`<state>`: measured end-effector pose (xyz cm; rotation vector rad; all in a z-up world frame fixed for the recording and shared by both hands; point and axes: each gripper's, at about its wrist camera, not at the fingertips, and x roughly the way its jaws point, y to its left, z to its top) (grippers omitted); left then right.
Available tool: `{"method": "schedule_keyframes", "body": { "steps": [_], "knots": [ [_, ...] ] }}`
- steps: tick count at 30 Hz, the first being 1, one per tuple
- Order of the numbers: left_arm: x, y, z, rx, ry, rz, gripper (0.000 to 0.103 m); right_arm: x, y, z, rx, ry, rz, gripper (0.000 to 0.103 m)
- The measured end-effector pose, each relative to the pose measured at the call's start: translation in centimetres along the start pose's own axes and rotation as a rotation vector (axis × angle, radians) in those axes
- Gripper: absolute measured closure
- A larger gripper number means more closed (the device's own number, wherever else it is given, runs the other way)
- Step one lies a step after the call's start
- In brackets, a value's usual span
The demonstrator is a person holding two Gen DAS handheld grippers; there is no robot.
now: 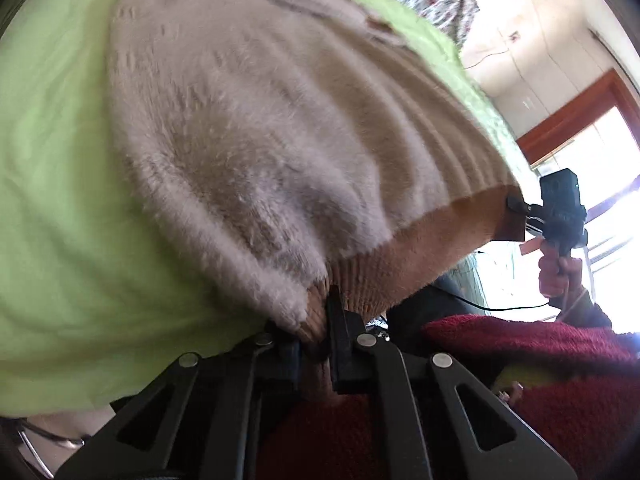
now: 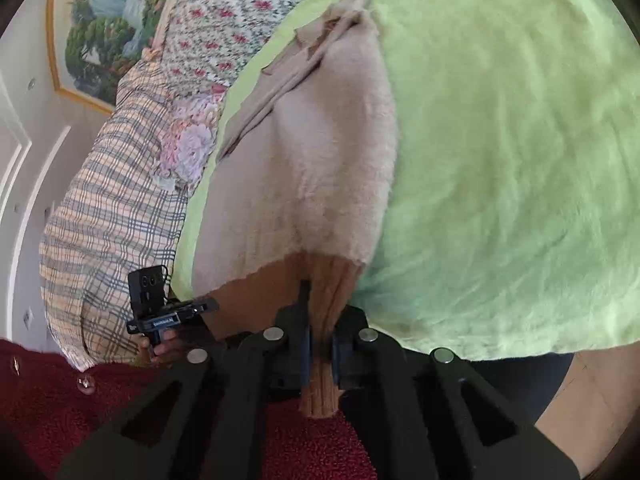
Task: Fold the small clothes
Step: 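Grasp the brown ribbed hem with both grippers and lift it, then fold the hem up toward the collar with both grippers and release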
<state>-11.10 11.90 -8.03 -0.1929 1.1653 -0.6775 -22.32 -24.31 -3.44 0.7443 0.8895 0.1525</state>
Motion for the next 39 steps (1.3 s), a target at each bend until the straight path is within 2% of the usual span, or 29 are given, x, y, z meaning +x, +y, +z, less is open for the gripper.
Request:
{"method": "schedule_keyframes", "body": {
  "steps": [3, 6, 11, 17, 21, 26, 30, 35, 39],
  "knots": [
    [-2.8, -0.7, -0.2, -0.005, -0.070, -0.009, 0.097, -1.9, 0.6, -0.1, -0.009, -0.050, 0.037, 0.096],
    [-6.1, -1.4, 0.8, -0.025, -0.189, -0.030, 0.097, -2.9, 1.2, 0.8, -0.005, -0.101, 0.084, 0.096],
    [-10.2, -2.4, 3.5, -0.019, -0.336, -0.041, 0.098, -4.0, 4.4, 4.4, -0.063, -0.189, 0.177, 0.096],
    [-13.4, -1.1, 9.8, 0.005, -0.494, -0.051, 0.098, -3.5, 7.2, 11.9, -0.133, -0.301, 0.229, 0.096],
    [-14.4, 0.6, 16.4, 0.022, -0.579, -0.012, 0.098, -1.5, 7.5, 18.0, -0.139, -0.338, 0.213, 0.096],
    [-11.9, 4.4, 25.6, -0.027, -0.598, 0.026, 0.098, 4.4, 6.2, 26.6, -0.080, -0.329, 0.123, 0.096],
    [-8.7, 7.3, 30.9, -0.087, -0.566, 0.044, 0.098, 8.9, 4.9, 31.0, -0.060, -0.289, -0.009, 0.096],
    [-4.9, 11.9, 34.8, -0.183, -0.500, 0.075, 0.098, 13.7, 1.8, 33.8, -0.010, -0.236, -0.075, 0.096],
    [-3.0, 14.5, 35.5, -0.231, -0.476, 0.077, 0.098, 16.4, 0.2, 34.8, -0.010, -0.186, -0.157, 0.096]
  ]
}}
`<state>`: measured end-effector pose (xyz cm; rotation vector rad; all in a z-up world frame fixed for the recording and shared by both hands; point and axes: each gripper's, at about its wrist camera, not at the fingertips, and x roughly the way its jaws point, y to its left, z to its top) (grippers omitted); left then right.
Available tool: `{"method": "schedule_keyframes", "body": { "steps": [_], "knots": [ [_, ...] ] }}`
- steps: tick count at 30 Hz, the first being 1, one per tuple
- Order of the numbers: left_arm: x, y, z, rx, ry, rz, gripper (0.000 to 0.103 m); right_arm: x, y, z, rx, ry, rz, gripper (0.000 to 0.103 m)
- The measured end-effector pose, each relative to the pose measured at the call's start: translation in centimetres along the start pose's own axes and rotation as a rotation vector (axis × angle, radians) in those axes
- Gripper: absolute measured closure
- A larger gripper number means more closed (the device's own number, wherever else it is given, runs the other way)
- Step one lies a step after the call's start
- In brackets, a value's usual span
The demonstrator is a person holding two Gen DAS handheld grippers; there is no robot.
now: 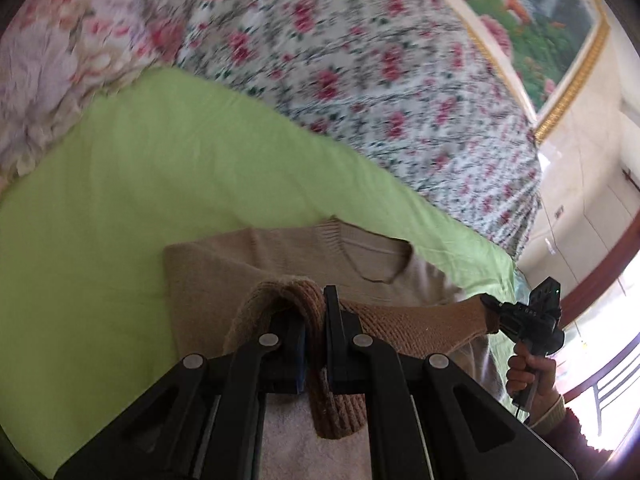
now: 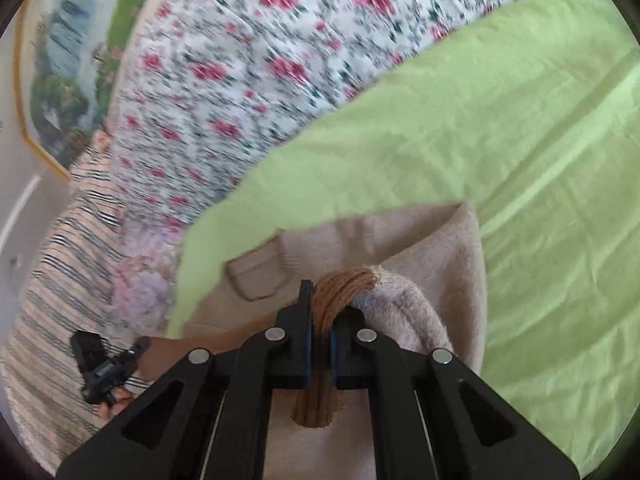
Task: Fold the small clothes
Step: 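Fold the hem up toward the collar with both grippers and release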
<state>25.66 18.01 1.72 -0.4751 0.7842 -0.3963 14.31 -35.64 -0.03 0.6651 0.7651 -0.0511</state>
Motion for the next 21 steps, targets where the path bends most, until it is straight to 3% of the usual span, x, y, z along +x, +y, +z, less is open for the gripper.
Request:
{"method": "schedule_keyframes", "body": {
  "steps": [4, 7, 11, 14, 17, 19, 21],
  "knots": [
    [3.5, 1.6, -0.3, -0.003, 0.060, 0.077, 0.097, 2.6, -1.3, 0.0, 0.019, 0.044, -0.064, 0.094],
    [5.4, 2.2, -1.4, 0.019, 0.118, 0.118, 0.094, 2.3, -1.7, -0.3, 0.035, 0.062, -0.072, 0.092],
    [3.0, 1.2, -3.2, 0.056, 0.125, 0.084, 0.085, -2.6, -0.3, -1.1, -0.001, -0.019, -0.050, 0.067],
    [0.9, -1.3, -5.8, 0.097, 0.140, 0.030, 0.083, -5.2, 2.1, -3.3, -0.072, -0.038, 0.023, 0.066],
    [1.9, -5.4, -9.1, 0.150, 0.224, -0.099, 0.081, -2.3, 6.0, -6.6, -0.219, 0.162, 0.088, 0.066],
    [3.6, -7.4, -10.3, 0.200, 0.274, -0.101, 0.081, 0.4, 8.5, -8.5, -0.327, 0.275, 0.101, 0.066],
    [5.6, -8.5, -10.6, 0.257, 0.316, -0.045, 0.082, 2.7, 10.0, -9.2, -0.407, 0.338, 0.066, 0.066]
  ]
}}
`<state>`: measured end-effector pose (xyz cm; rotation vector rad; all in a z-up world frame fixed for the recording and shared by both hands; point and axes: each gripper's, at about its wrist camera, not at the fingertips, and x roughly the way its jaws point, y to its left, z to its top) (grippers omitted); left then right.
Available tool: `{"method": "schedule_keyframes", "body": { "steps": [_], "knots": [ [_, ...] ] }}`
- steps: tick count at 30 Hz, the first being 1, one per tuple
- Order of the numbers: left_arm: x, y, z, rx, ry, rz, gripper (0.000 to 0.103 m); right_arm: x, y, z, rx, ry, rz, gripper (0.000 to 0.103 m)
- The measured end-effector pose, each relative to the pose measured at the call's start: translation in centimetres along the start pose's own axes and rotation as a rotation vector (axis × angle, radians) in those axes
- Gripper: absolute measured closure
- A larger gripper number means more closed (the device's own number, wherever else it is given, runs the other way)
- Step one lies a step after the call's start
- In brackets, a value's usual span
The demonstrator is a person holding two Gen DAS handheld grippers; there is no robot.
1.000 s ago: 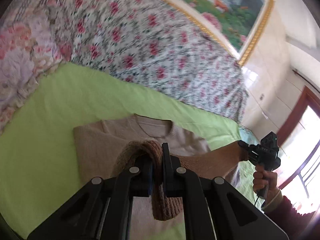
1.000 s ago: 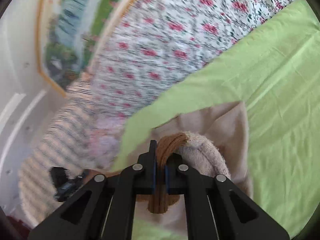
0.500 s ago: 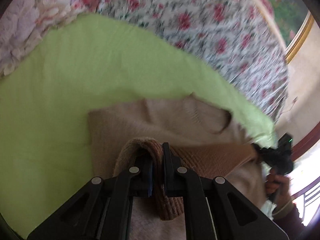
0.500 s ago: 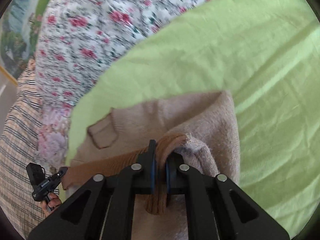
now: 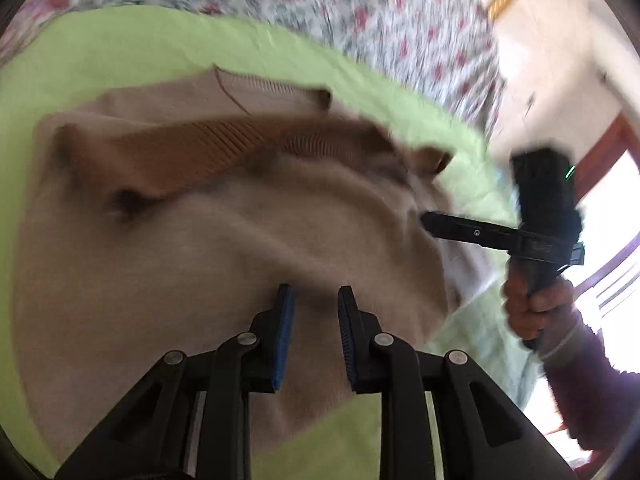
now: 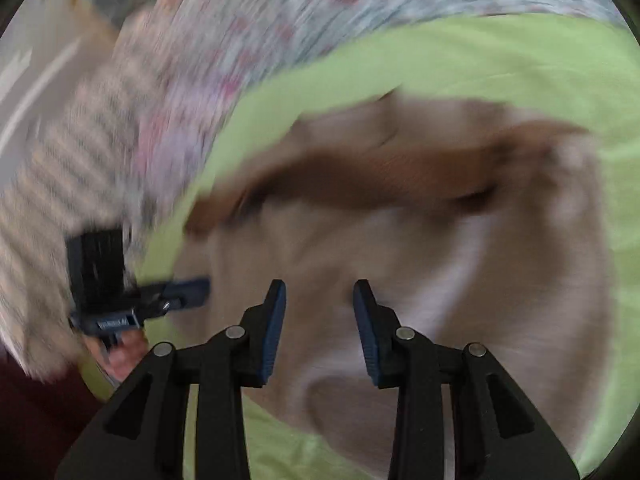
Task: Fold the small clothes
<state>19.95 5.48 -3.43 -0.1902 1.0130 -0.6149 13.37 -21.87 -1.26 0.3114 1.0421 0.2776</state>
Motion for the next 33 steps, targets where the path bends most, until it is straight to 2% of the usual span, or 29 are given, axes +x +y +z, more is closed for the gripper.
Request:
{"method": "schedule_keyframes", "body": {
  "steps": [1, 3, 6, 7, 9, 10, 12, 14, 19, 23, 26, 30, 33],
  "knots": [
    [0.8, 0.2, 0.5, 0.012, 0.020, 0.026, 0.083, 1.4, -0.1, 0.9, -0.013, 0.040, -0.017, 0.066],
    [1.4, 1.9, 2.0, -0.015, 0.033, 0.003, 0.088, 2.5, -1.3, 2.2, -0.008, 0.062, -0.054, 0.067],
    [0.6, 6.0, 4.8, -0.105, -0.010, 0.019, 0.092, 3.1, -4.8, 5.2, 0.066, 0.043, -0.103, 0.067],
    [0.1, 7.6, 5.8, -0.134, -0.031, 0.056, 0.092, 2.7, -6.3, 6.3, 0.112, 0.007, -0.109, 0.068],
    [-1.0, 10.8, 7.7, -0.195, -0.092, 0.182, 0.090, 1.2, -9.0, 7.8, 0.171, -0.105, -0.246, 0.067],
    [-1.4, 12.3, 8.2, -0.228, -0.117, 0.223, 0.090, 0.6, -9.9, 8.1, 0.198, -0.143, -0.288, 0.067],
    [-1.9, 14.8, 8.4, -0.303, -0.143, 0.203, 0.091, -1.0, -12.2, 7.7, 0.308, -0.248, -0.285, 0.067],
    [-2.4, 16.0, 7.9, -0.356, -0.168, 0.172, 0.091, -2.3, -12.7, 6.4, 0.384, -0.296, -0.253, 0.067],
    [-4.3, 13.6, 5.3, -0.356, -0.186, 0.187, 0.088, -5.7, -9.2, 2.0, 0.387, -0.345, -0.192, 0.067],
    [-7.1, 9.5, 1.0, -0.339, -0.205, 0.145, 0.086, -7.0, -6.1, -1.2, 0.367, -0.345, -0.149, 0.066],
    [-7.9, 6.5, -2.3, -0.308, -0.181, 0.123, 0.082, -7.3, -4.2, -4.0, 0.376, -0.346, -0.123, 0.063],
    [-7.7, 2.8, -6.6, -0.294, -0.132, 0.060, 0.064, -7.8, -2.2, -7.7, 0.408, -0.359, -0.098, 0.063],
    [-8.0, 1.0, -9.7, -0.294, -0.119, 0.043, 0.060, -8.1, -1.0, -9.8, 0.430, -0.366, -0.090, 0.060]
  ]
}}
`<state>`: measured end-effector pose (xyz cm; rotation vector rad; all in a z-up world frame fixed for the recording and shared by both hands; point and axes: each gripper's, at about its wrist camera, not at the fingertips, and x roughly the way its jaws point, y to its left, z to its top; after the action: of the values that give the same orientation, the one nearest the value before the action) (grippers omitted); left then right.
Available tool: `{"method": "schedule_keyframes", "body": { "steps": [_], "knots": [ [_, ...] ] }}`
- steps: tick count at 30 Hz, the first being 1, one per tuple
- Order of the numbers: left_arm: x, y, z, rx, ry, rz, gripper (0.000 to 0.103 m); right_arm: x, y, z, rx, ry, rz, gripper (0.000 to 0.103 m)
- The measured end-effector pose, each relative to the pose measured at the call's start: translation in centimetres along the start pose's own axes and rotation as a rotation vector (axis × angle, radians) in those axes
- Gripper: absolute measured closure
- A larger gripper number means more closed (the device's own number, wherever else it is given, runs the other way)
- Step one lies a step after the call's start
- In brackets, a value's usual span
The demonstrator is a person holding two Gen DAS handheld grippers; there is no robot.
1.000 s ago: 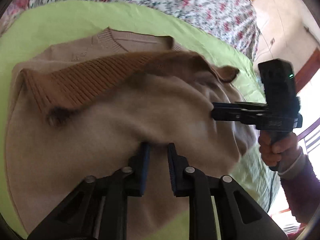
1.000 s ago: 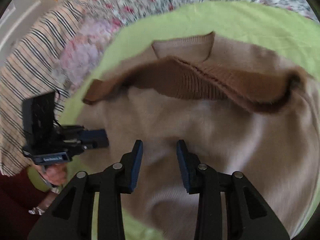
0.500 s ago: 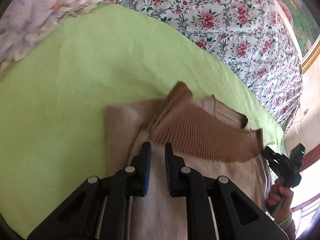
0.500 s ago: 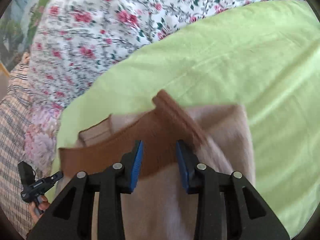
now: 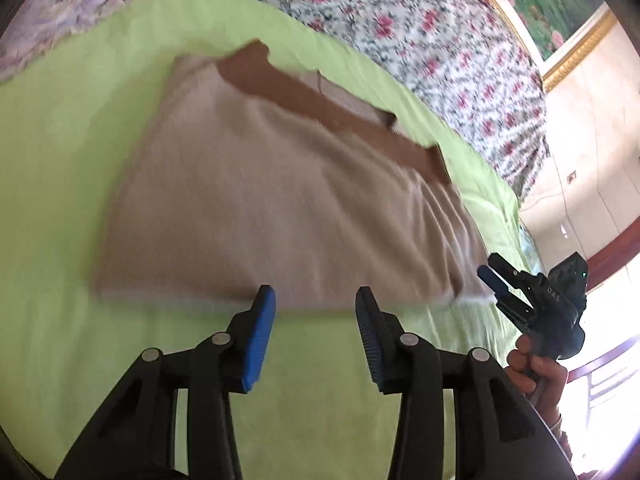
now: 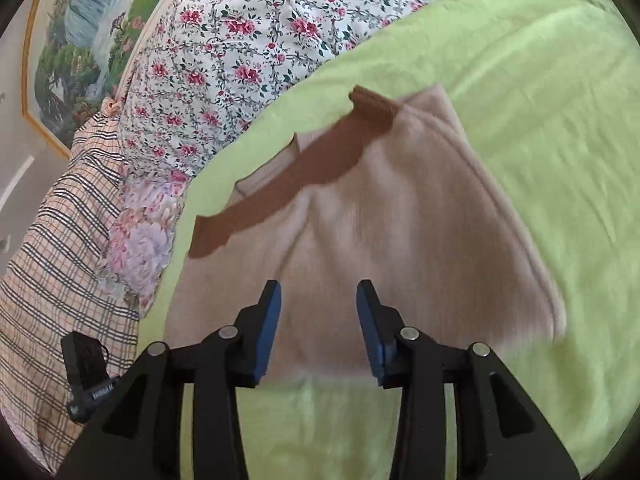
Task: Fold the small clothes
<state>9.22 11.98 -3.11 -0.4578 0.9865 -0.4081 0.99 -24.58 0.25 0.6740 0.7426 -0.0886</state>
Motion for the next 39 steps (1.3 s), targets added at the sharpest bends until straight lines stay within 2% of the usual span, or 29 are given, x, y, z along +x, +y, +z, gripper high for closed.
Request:
{"method": "schedule_keyframes", "body": {
  "steps": [2, 4, 8, 10, 15, 18, 20, 25, 28, 32, 36, 39],
  "knots": [
    [-0.1, 0.0, -1.9, -0.022, 0.017, -0.011, 0.059, -0.6, 0.4, -1.2, 0.001, -0.002, 0.003, 0.053],
    [0.0, -0.2, -3.3, -0.045, 0.030, -0.016, 0.054, -1.0, 1.0, -2.0, -0.009, -0.001, 0.014, 0.047],
    [0.3, -0.2, -4.3, -0.077, 0.023, 0.013, 0.053, -1.5, 1.8, -2.5, -0.032, -0.002, 0.019, 0.045],
    [0.6, 0.4, -3.8, -0.124, -0.001, 0.036, 0.049, -1.6, 2.1, -2.6, -0.035, -0.005, 0.023, 0.045],
    [1.2, 3.1, -1.3, -0.245, -0.081, 0.053, 0.049, -1.6, 2.9, -2.5, -0.053, -0.008, 0.041, 0.045],
    [1.5, 5.2, 0.8, -0.343, -0.128, 0.032, 0.050, -1.4, 2.9, -2.3, -0.052, -0.007, 0.048, 0.045],
    [1.7, 6.1, 2.0, -0.369, -0.149, 0.052, 0.055, -1.3, 2.7, -2.1, -0.046, -0.008, 0.054, 0.045],
    [2.1, 7.3, 4.2, -0.369, -0.179, 0.109, 0.080, -0.3, 2.5, -0.4, -0.055, -0.005, 0.052, 0.045],
    [1.5, 6.3, 5.0, -0.318, -0.195, 0.127, 0.090, 0.0, 2.6, 0.6, -0.065, -0.007, 0.060, 0.045],
    [0.6, 1.0, 6.5, -0.138, -0.227, 0.150, 0.093, 0.9, 2.3, 2.3, -0.065, 0.023, 0.098, 0.045],
    [0.8, -5.7, 7.4, 0.046, -0.244, 0.070, 0.094, 2.9, 1.4, 4.7, -0.034, 0.135, 0.201, 0.045],
    [2.8, -10.5, 7.3, 0.172, -0.206, 0.014, 0.094, 4.3, 1.0, 6.5, -0.019, 0.209, 0.268, 0.045]
  ]
}}
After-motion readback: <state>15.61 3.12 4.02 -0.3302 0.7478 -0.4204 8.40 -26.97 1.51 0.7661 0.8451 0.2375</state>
